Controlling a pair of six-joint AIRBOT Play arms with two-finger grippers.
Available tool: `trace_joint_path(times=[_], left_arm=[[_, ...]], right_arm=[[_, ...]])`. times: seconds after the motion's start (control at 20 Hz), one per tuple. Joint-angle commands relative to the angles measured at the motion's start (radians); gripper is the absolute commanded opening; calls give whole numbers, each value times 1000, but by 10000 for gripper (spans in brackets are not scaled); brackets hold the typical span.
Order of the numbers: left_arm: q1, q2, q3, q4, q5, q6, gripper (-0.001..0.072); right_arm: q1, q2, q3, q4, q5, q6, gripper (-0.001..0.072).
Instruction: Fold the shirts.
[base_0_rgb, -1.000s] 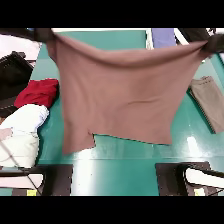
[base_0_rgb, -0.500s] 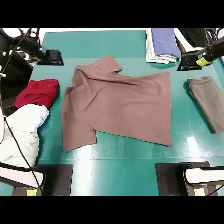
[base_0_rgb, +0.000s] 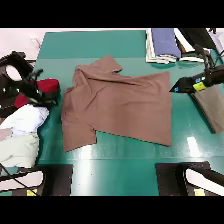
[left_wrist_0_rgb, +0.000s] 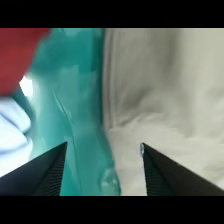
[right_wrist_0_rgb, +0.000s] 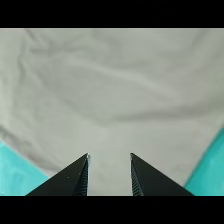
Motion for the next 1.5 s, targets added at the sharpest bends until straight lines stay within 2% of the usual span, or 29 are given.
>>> trace_joint_path(times=[0.0, 0.2, 0.3, 0.35, 0.4, 0.5, 0.65, 0.8, 0.85, 0.9, 1.05, 1.15, 1.35, 1.45], left_arm=[[14, 18, -196, -69, 131, 5, 539], [14, 18, -262, -210, 208, 56, 538], [14, 18, -262, -234, 219, 56, 537], [14, 19, -262, -243, 216, 56, 422], [14, 19, -262, -253, 214, 56, 257], [14, 19, -262, -254, 221, 57, 26], [14, 26, -225, -253, 208, 73, 23], [14, 92, -187, -251, 212, 85, 23], [14, 118, -178, -251, 210, 103, 24], [14, 137, -173, -251, 206, 109, 24], [14, 160, -172, -250, 201, 110, 24], [14, 160, -172, -252, 199, 109, 24], [14, 160, -172, -252, 198, 109, 24], [14, 159, -172, -252, 196, 109, 24]], right_arm=[[40, 72, -116, 18, -56, -3, 305], [62, 85, -132, 19, -56, 0, 305], [61, 85, -132, 18, -54, 8, 306], [56, 85, -132, 17, -51, 8, 305], [48, 85, -132, 17, -47, 9, 305], [26, 85, -132, 10, -24, 9, 305], [-63, 113, -208, 0, 31, 9, 306], [-172, 207, -413, -154, 40, 43, 306], [-215, 239, -493, -202, 48, 48, 368], [-265, 261, -565, -212, 62, 48, 508], [-380, 279, -733, -130, 67, 46, 506], [-383, 278, -800, -62, 42, 43, 467], [-260, 278, -852, 44, -40, 57, 459], [-156, 278, -854, 35, -87, 102, 443]])
